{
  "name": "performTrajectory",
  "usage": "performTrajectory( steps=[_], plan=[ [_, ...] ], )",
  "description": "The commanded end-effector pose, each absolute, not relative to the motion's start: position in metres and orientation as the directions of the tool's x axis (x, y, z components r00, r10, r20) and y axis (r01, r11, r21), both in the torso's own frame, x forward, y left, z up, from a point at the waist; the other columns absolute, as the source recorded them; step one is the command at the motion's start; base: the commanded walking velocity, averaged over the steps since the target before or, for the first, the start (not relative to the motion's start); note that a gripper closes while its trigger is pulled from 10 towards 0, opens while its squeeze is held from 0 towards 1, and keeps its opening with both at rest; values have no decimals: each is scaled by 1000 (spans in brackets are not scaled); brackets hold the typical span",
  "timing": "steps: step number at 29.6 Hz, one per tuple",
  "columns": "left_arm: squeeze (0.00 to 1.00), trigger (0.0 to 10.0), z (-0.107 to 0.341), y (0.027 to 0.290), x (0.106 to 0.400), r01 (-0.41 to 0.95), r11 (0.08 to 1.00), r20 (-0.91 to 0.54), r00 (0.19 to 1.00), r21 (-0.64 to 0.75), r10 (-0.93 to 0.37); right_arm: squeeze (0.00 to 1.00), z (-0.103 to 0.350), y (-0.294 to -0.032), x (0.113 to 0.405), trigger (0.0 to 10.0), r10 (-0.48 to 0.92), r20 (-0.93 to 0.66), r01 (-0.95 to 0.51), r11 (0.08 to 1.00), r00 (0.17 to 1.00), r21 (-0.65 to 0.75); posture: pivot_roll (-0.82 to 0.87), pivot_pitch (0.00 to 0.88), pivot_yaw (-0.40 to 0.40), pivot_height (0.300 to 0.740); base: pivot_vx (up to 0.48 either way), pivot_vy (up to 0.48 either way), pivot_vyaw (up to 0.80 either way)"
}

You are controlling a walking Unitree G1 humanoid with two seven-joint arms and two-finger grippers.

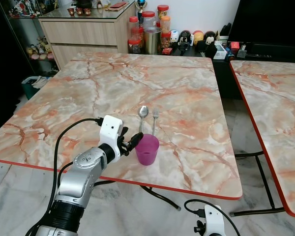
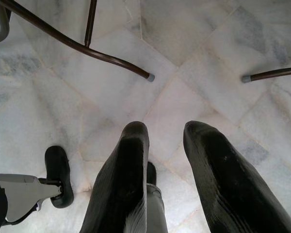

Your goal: Setting the table

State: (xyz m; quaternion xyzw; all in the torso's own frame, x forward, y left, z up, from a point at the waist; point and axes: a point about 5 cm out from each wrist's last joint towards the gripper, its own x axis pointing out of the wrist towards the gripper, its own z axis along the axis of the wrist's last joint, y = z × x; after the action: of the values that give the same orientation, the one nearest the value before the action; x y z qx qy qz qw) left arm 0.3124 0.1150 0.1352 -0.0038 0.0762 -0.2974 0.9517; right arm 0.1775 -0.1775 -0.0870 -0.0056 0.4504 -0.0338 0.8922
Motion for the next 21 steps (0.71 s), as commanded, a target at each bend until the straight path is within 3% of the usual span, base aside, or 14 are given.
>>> performTrajectory(
  steps=[1,21],
  plan=[
    [0,10000,136,115,312,577,816,-156,804,-32,-574,0,-87,-178,178,10000,-72,-802,67,997,593,-40,20,0,22,740,0,0,0],
    [0,10000,130,106,308,628,778,-211,759,-12,-616,0,-87,-177,178,10000,-69,-803,68,997,592,-36,22,0,23,740,0,0,0]
  ],
)
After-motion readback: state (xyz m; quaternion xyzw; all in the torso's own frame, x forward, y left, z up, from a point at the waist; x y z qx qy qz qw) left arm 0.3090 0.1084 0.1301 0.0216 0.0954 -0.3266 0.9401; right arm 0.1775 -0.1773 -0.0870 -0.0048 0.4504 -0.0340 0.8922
